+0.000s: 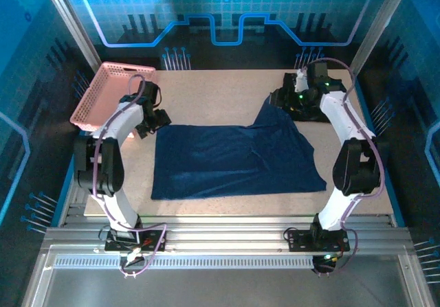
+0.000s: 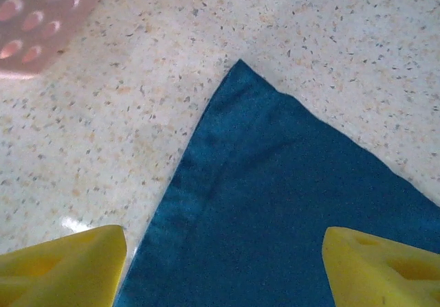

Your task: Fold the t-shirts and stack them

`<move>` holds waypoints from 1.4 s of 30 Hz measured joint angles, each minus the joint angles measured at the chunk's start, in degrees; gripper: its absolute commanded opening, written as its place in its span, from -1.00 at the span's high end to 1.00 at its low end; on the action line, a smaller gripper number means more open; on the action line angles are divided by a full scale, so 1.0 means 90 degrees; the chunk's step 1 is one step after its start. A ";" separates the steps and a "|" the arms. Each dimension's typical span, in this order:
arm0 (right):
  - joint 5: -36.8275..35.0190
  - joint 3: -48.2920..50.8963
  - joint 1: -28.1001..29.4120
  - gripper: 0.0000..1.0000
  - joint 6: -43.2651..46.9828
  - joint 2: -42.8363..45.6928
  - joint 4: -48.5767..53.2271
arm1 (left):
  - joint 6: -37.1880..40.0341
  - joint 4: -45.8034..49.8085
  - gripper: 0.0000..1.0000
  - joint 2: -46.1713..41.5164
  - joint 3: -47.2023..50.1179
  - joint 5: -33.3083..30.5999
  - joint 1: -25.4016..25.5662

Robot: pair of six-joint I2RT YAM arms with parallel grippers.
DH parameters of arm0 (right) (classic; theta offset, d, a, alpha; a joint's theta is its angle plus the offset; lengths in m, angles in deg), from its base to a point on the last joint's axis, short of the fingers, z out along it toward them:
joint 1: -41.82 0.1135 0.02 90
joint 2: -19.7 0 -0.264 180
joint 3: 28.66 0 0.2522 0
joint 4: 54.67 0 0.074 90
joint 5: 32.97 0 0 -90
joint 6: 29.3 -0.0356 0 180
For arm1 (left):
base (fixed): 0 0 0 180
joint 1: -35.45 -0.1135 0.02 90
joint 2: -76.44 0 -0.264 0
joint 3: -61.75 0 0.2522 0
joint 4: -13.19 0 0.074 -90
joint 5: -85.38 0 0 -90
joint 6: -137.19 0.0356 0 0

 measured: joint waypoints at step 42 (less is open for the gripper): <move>-0.0233 -0.5872 0.0034 -0.62 -0.0500 -0.5331 0.0882 | 0.0325 -0.0787 1.00 -0.0180 0.0738 0.0221 0.0398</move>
